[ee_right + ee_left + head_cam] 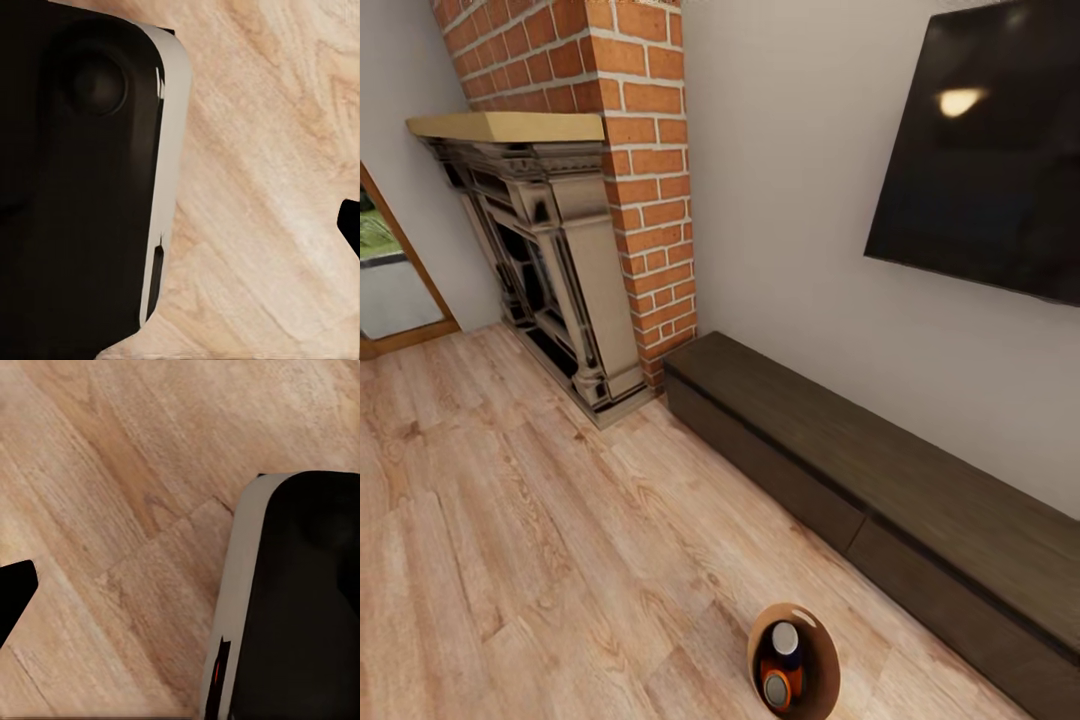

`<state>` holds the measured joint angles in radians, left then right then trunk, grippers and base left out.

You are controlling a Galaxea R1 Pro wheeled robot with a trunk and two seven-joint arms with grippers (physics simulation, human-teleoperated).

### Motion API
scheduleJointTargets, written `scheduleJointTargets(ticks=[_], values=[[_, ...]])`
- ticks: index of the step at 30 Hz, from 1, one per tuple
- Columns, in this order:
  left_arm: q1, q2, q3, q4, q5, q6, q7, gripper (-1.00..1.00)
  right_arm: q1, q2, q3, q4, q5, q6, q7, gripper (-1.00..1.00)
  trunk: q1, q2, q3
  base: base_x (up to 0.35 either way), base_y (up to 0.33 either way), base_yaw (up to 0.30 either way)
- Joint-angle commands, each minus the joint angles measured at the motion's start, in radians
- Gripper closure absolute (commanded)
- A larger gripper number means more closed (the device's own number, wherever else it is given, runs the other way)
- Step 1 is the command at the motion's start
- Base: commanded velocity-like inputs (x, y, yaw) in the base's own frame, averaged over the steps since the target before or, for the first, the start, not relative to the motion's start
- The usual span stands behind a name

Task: Put the three can of soda from the living room inside the tash can in the kitchen.

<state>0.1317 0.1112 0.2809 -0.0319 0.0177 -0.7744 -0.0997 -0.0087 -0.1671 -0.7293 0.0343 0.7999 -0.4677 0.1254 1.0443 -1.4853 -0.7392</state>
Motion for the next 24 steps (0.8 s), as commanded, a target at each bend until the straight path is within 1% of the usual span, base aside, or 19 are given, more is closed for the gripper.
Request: scheduleJointTargets(ticks=[1, 5, 10, 17, 24], values=[[0.002, 0.0, 0.0, 0.0, 0.001, -0.002, 0.0, -1.0, 0.003, 0.001, 0.0, 0.001, 0.0, 0.001, -0.001, -1.0, -0.004, 0.007, 0.003, 0.0, 0.0, 0.0], [0.008, -0.005, 0.0, 0.001, 0.003, -0.009, 0.0, -1.0, 0.014, 0.004, -0.001, 0.005, -0.002, 0.004, -0.004, -1.0, -0.019, 0.035, 0.016, 0.0, 0.0, 0.0], [0.013, -0.02, 0.0, 0.014, 0.004, -0.024, 0.0, -1.0, 0.023, 0.012, -0.001, 0.007, -0.002, 0.007, -0.006, -1.0, -0.038, 0.07, 0.031, 0.0, 0.0, 0.0], [0.015, -0.024, -0.001, 0.018, 0.0, -0.031, 0.0, -1.0, 0.032, 0.018, -0.001, 0.007, -0.002, 0.007, -0.031, -1.0, -0.065, 0.119, 0.053, 0.0, 0.0, 0.0], [0.015, -0.026, -0.003, 0.021, -0.007, -0.011, 0.0, -1.0, 0.035, 0.018, -0.001, 0.007, -0.001, 0.007, -0.046, -1.0, -0.092, 0.168, 0.075, 0.0, 0.0, 0.0]])
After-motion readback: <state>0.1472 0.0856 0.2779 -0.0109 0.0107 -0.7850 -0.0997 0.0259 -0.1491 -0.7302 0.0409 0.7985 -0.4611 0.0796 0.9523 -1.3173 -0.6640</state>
